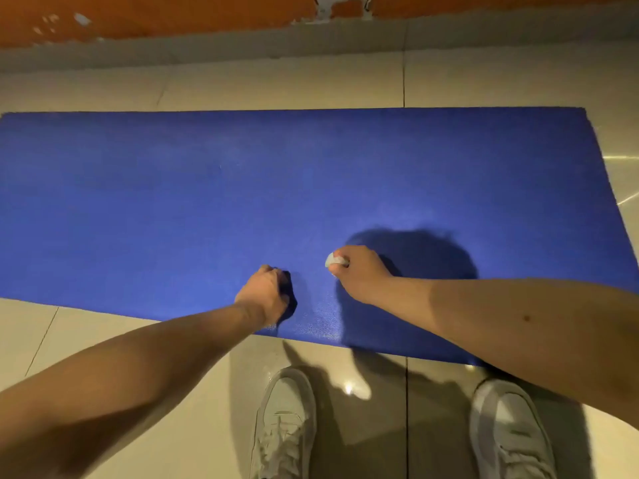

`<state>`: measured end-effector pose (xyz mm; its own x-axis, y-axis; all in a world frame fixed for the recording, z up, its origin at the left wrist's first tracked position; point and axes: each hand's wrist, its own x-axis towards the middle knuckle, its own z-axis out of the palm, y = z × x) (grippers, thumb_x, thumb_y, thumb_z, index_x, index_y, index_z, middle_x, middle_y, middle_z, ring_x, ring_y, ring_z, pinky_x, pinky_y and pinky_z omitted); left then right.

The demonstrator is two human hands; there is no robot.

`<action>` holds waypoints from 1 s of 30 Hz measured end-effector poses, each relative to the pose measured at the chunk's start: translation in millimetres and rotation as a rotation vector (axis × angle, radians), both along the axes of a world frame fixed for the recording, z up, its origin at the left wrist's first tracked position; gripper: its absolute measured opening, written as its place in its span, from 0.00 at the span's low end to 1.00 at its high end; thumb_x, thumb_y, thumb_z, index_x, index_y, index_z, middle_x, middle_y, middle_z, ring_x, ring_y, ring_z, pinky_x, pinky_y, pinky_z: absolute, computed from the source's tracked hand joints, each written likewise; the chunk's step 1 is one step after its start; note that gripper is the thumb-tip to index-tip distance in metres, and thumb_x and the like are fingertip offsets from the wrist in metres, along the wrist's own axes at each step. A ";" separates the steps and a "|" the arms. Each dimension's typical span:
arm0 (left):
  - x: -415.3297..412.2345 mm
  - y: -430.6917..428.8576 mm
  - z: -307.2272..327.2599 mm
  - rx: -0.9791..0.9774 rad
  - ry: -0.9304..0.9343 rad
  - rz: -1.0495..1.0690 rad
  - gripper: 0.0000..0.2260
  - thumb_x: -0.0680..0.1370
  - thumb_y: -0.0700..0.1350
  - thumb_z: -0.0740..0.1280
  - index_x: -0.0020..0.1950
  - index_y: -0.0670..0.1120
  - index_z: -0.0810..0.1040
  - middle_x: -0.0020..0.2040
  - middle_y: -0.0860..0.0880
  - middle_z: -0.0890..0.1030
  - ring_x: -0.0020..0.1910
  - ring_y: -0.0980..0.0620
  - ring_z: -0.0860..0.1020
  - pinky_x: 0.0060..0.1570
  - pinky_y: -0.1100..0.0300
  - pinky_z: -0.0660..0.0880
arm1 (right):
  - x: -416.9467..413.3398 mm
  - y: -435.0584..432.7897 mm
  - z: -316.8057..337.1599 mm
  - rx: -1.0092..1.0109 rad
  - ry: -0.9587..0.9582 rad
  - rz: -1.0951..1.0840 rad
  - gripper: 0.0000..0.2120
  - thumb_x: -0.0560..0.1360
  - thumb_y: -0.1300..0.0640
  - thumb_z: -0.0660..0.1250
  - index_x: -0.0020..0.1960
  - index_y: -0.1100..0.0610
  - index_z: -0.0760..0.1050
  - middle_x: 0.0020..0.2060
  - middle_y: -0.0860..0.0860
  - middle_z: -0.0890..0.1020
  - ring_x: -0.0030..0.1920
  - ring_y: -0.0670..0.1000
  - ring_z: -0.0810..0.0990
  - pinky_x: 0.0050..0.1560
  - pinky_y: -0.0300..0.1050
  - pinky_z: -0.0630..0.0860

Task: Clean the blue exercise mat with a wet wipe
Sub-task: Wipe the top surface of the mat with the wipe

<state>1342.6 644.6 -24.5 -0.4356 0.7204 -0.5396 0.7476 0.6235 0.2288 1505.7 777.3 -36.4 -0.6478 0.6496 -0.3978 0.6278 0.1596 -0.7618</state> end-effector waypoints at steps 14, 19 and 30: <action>-15.0 -35.0 -27.3 -0.147 0.204 0.121 0.30 0.78 0.49 0.68 0.77 0.46 0.61 0.76 0.49 0.58 0.72 0.45 0.60 0.64 0.51 0.72 | -47.7 -56.0 -70.9 0.670 -0.234 0.809 0.32 0.85 0.41 0.44 0.82 0.55 0.40 0.81 0.48 0.36 0.79 0.56 0.30 0.78 0.59 0.33; -23.4 -58.6 -25.9 -0.166 0.167 0.135 0.35 0.78 0.51 0.68 0.80 0.47 0.55 0.78 0.48 0.56 0.73 0.42 0.59 0.68 0.47 0.69 | -35.7 2.3 -80.3 0.731 -0.230 0.483 0.33 0.84 0.41 0.50 0.82 0.59 0.51 0.82 0.52 0.48 0.82 0.58 0.43 0.80 0.59 0.41; -22.9 -61.3 -24.7 -0.082 0.160 0.167 0.36 0.77 0.50 0.71 0.80 0.47 0.57 0.77 0.47 0.59 0.73 0.44 0.59 0.68 0.49 0.70 | -11.6 -108.4 -68.0 0.713 -0.316 0.823 0.35 0.84 0.39 0.41 0.81 0.58 0.35 0.79 0.58 0.31 0.77 0.61 0.26 0.77 0.61 0.32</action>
